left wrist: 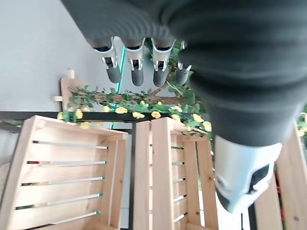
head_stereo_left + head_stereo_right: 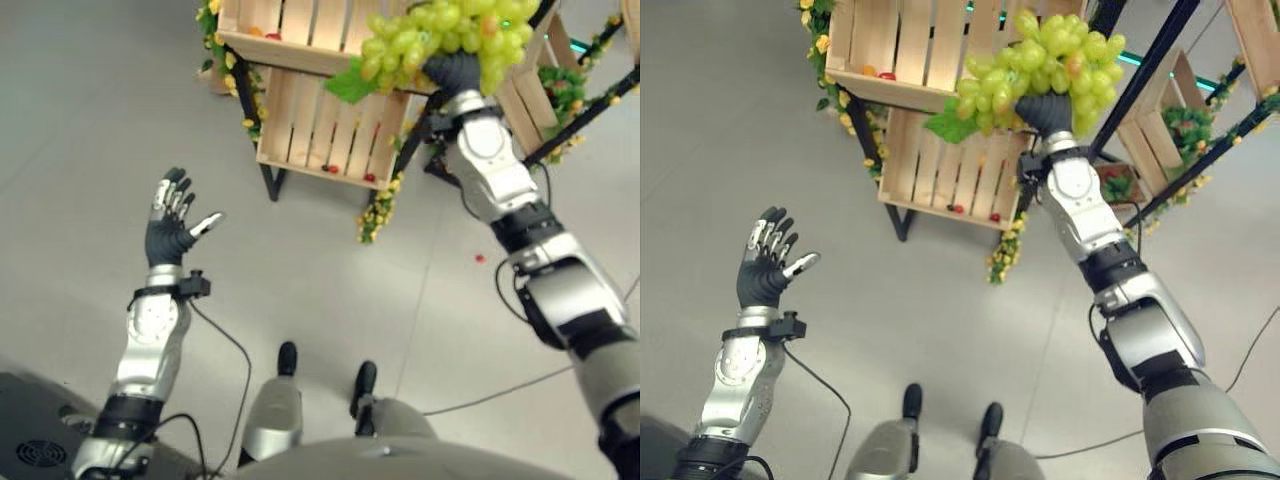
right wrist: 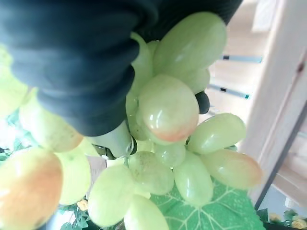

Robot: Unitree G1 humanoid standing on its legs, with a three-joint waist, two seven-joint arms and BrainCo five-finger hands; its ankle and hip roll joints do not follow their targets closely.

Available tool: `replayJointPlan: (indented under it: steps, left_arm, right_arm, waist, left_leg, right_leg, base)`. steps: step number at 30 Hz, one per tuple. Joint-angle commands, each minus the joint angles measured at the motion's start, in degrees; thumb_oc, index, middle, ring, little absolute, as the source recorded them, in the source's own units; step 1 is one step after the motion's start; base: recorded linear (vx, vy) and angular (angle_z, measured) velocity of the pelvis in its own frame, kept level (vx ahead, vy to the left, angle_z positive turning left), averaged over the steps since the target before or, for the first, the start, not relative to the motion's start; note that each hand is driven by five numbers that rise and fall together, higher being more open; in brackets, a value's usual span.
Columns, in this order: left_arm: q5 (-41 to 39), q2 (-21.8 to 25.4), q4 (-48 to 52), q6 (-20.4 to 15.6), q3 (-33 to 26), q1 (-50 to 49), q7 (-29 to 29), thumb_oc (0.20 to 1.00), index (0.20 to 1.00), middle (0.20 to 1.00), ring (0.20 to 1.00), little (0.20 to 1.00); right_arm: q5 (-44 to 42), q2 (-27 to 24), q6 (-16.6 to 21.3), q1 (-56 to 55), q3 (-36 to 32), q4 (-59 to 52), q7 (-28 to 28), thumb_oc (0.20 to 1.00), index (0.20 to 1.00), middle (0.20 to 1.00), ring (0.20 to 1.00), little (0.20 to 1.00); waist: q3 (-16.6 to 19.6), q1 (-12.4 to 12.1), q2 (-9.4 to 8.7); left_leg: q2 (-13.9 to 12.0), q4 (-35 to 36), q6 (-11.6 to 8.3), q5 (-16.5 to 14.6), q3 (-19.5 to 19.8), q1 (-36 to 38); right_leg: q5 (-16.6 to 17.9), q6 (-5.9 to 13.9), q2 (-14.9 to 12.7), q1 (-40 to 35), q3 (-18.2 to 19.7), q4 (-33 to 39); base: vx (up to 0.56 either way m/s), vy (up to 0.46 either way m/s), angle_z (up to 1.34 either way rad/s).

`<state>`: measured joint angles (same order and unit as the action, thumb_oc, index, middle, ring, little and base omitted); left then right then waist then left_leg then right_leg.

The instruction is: Pick up the fruits from the basket on one side to the basket on the other side

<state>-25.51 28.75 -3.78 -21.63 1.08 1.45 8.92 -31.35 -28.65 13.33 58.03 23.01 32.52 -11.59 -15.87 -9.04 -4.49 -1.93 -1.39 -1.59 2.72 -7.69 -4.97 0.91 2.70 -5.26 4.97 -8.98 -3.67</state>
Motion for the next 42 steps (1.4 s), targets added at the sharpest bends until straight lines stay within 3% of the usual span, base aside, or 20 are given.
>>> replayJointPlan:
  steps: [1, 4, 6, 13, 14, 16, 18, 20, 22, 25, 27, 29, 32, 33, 34, 36, 37, 38, 42]
  left_arm:
    - [2.2, 2.4, 2.9, -2.3, 1.5, -1.8, -0.9, 1.000, 1.000, 1.000, 1.000, 1.000]
    - [2.7, 2.8, 2.9, -2.2, 2.3, -1.8, -1.8, 1.000, 1.000, 1.000, 1.000, 1.000]
    - [3.1, 2.9, 2.9, -2.1, 2.3, -1.7, -1.5, 1.000, 1.000, 1.000, 1.000, 1.000]
    - [3.1, 2.9, 2.9, -2.2, 2.3, -1.7, -1.5, 1.000, 1.000, 1.000, 1.000, 1.000]
    - [2.8, 2.0, 2.1, -2.0, 0.9, -1.0, -1.4, 1.000, 1.000, 1.000, 1.000, 1.000]
    - [2.6, 1.4, 1.4, -1.6, 1.6, -0.6, -1.9, 1.000, 1.000, 1.000, 1.000, 1.000]
    - [2.6, -0.1, 0.9, -1.5, 2.1, -0.2, -1.8, 1.000, 1.000, 1.000, 1.000, 1.000]
    - [2.2, -0.8, 0.5, -1.1, 3.2, 0.6, -1.8, 1.000, 1.000, 1.000, 1.000, 1.000]
    - [2.2, -1.3, 0.5, -0.9, 3.9, 0.7, -2.3, 1.000, 1.000, 1.000, 1.000, 1.000]
    - [1.5, -1.6, 0.6, -0.5, 4.8, 0.9, -2.8, 1.000, 1.000, 1.000, 1.000, 1.000]
    - [1.4, -1.3, 0.5, -0.1, 5.7, 1.3, -3.2, 1.000, 1.000, 1.000, 1.000, 1.000]
    - [0.8, -1.7, 0.6, 0.2, 6.3, 1.9, -3.4, 1.000, 1.000, 1.000, 1.000, 1.000]
    - [1.4, -1.9, 0.5, 0.5, 6.8, 2.1, -3.0, 1.000, 1.000, 1.000, 1.000, 1.000]
    - [2.2, -1.7, 0.6, 0.5, 6.4, 1.6, -2.7, 1.000, 1.000, 1.000, 1.000, 1.000]
    - [2.2, -1.7, 0.6, 0.5, 6.5, 1.6, -2.7, 1.000, 1.000, 1.000, 1.000, 1.000]
    - [2.8, -1.8, 0.4, 0.5, 5.9, 0.8, -2.2, 1.000, 1.000, 1.000, 1.000, 1.000]
    - [3.0, -1.8, 0.5, 0.5, 5.7, 0.2, -2.2, 1.000, 1.000, 1.000, 1.000, 1.000]
    - [3.1, -1.6, 0.8, 0.4, 4.8, -1.5, -2.6, 1.000, 1.000, 1.000, 1.000, 1.000]
    - [3.0, -1.1, 1.0, 0.2, 5.0, -1.5, -3.0, 1.000, 1.000, 1.000, 1.000, 1.000]
  right_arm:
    - [1.5, -4.6, 3.3, 0.4, -2.7, -3.6, 0.2, 0.200, 0.200, 0.200, 0.200, 0.200]
    - [2.2, -5.8, 3.2, -1.3, -3.5, -4.0, 0.4, 0.200, 0.200, 0.200, 0.200, 0.200]
    - [2.2, -5.4, 3.2, -1.2, -3.5, -3.7, 0.3, 0.200, 0.200, 0.200, 0.200, 0.200]
    - [2.2, -5.4, 3.2, -1.2, -3.5, -3.7, 0.3, 0.200, 0.200, 0.200, 0.200, 0.200]
    - [1.5, -6.4, 3.5, 1.2, -2.4, -3.1, 0.2, 0.200, 0.200, 0.200, 0.200, 0.200]
    - [1.8, -7.4, 3.0, 0.2, -2.3, -4.0, 0.5, 0.200, 0.200, 0.200, 0.200, 0.200]
    - [1.3, -8.0, 3.0, -1.1, -2.6, -3.9, 1.2, 0.200, 0.200, 0.200, 0.200, 0.200]
    - [1.8, -8.0, 2.6, -2.3, -2.0, -4.4, 1.9, 0.200, 0.200, 0.200, 0.200, 0.200]
    - [2.1, -7.7, 2.5, -3.7, -2.3, -4.9, 2.0, 0.200, 0.200, 0.200, 0.200, 0.200]
    - [1.4, -7.1, 3.2, -5.7, -2.7, -5.4, 2.1, 0.200, 0.200, 0.200, 0.200, 0.200]
    - [0.7, -7.2, 3.5, -6.7, -3.2, -5.1, 2.2, 0.200, 0.200, 0.200, 0.200, 0.200]
    - [1.0, -8.3, 3.4, -7.4, -3.6, -6.1, 1.9, 0.200, 0.200, 0.200, 0.200, 0.200]
    - [0.8, -9.0, 3.8, -9.5, -5.1, -6.0, 1.4, 0.200, 0.200, 0.200, 0.200, 0.200]
    - [1.5, -9.1, 4.0, -10.7, -5.7, -7.1, 1.6, 0.200, 0.200, 0.200, 0.200, 0.200]
    - [1.5, -9.2, 4.0, -10.8, -5.7, -7.2, 1.6, 0.200, 0.200, 0.200, 0.200, 0.200]
    - [2.4, -8.5, 4.2, -11.5, -5.7, -7.5, 1.5, 0.200, 0.200, 0.200, 0.200, 0.200]
    - [2.6, -8.0, 4.0, -12.0, -5.8, -7.6, 1.5, 0.200, 0.200, 0.200, 0.200, 0.200]
    - [3.8, -6.4, 3.7, -11.8, -5.0, -7.4, 2.1, 0.200, 0.200, 0.200, 0.200, 0.200]
    - [3.6, -6.0, 3.6, -12.6, -5.1, -7.6, 2.6, 0.200, 0.200, 0.200, 0.200, 0.200]
  waist:
    - [5.9, 0.1, -0.24]
    - [5.6, 1.2, 0.75]
    - [4.8, 1.4, 1.45]
    - [4.8, 1.4, 1.45]
    - [4.0, 3.6, 0.46]
    - [4.8, 4.4, 0.05]
    - [6.9, 4.0, -0.23]
    - [7.6, 4.6, -0.08]
    - [8.4, 4.3, -0.22]
    - [8.8, 4.0, -1.31]
    - [7.5, 3.2, -2.89]
    - [6.2, 2.2, -3.75]
    - [5.8, 1.9, -4.16]
    - [6.1, 1.5, -3.27]
    - [6.2, 1.5, -3.46]
    - [6.5, 0.5, -2.23]
    - [6.5, 0.2, -2.09]
    - [7.4, -0.5, -1.49]
    - [9.2, -0.5, -2.14]
  left_leg:
    - [3.4, -5.8, 3.14, -9.1, 0.2, -0.7]
    - [4.8, -4.2, 4.61, -9.0, 0.9, 0.9]
    - [4.6, -3.7, 4.84, -9.2, 0.0, 1.8]
    - [4.6, -3.7, 4.82, -9.3, 0.0, 1.8]
    - [6.5, -3.0, 3.56, -12.5, -0.1, 6.2]
    - [6.4, -3.1, 3.07, -13.8, 0.7, 7.6]
    - [5.8, -4.5, 2.01, -16.0, 1.1, 9.2]
    - [3.8, -7.7, 0.00, -16.8, 1.6, 10.3]
    - [2.3, -12.8, -2.46, -13.7, 2.3, 9.7]
    - [-0.8, -24.7, -6.23, -4.5, 3.4, 6.5]
    - [-1.6, -33.3, -7.04, 0.9, 3.9, 1.7]
    - [-1.1, -38.9, -6.51, 0.9, 4.1, -2.4]
    - [-0.9, -31.6, -4.30, -3.3, 2.7, -9.2]
    - [-0.6, -19.5, -3.09, -3.8, 1.9, -11.3]
    - [-0.4, -18.7, -3.01, -3.2, 1.8, -11.1]
    - [-0.8, -6.9, -3.01, 1.0, 4.4, -11.1]
    - [-0.8, -4.7, -3.20, 2.5, 4.7, -10.1]
    - [-0.3, -2.4, -2.33, 1.6, 5.9, -7.4]
    - [1.3, -0.2, -1.24, 0.7, 4.9, -5.3]
  right_leg:
    - [0.4, 7.13, -6.0, 2.2, 0.9, -9.4]
    - [3.6, 7.15, -7.1, 5.9, 3.2, -16.7]
    - [2.9, 6.73, -7.1, 8.5, 1.4, -18.8]
    - [2.8, 6.70, -7.1, 8.6, 1.4, -19.0]
    - [5.0, 7.17, -2.1, 14.5, -1.3, 0.3]
    - [4.7, 6.80, -1.7, 12.8, 0.0, 0.0]
    - [4.7, 5.66, -2.3, 10.3, -2.0, -0.6]
    - [1.9, 4.36, -1.3, 8.2, -3.1, -2.8]
    - [0.6, 3.20, -0.5, 5.7, -4.9, -3.2]
    - [-1.7, 0.62, 2.2, 1.3, -5.4, -1.8]
    - [-3.1, -1.19, 2.7, -1.5, -4.9, -0.8]
    - [-4.1, -2.44, 2.7, -3.2, -5.4, -0.5]
    - [-5.2, -1.85, 2.9, -5.4, -5.8, 0.5]
    - [-5.9, -0.78, 4.0, -6.1, -5.0, 1.1]
    - [-5.7, -0.74, 3.8, -6.0, -5.0, 1.1]
    - [-6.6, -0.12, 5.2, -7.5, -3.4, 1.5]
    - [-6.8, 0.05, 5.1, -8.4, -2.9, 1.5]
    - [-7.4, 0.63, 5.2, -8.9, -2.1, 1.5]
    - [-7.6, 1.52, 3.8, -9.2, -0.4, 2.2]
  base:
    - [0.01, 0.254, 0.00]
    - [0.01, 0.230, 0.08]
    - [0.00, 0.136, 0.07]
    - [0.06, 0.004, -0.08]
    - [0.62, -0.097, -0.28]
    - [0.51, -0.143, 0.01]
    - [0.39, -0.217, 0.21]
    - [0.36, -0.258, 0.54]
    - [0.34, -0.269, 0.53]
    - [0.30, -0.328, 0.50]
    - [0.18, -0.322, 0.33]
    - [0.13, -0.217, 0.01]
    - [0.22, -0.079, 0.02]
    - [0.22, 0.022, 0.28]
    - [0.27, 0.081, 0.25]
    - [0.21, 0.085, 0.00]
    - [0.28, 0.149, -0.40]
    - [0.21, 0.117, -0.54]
    - [0.17, 0.154, -0.82]
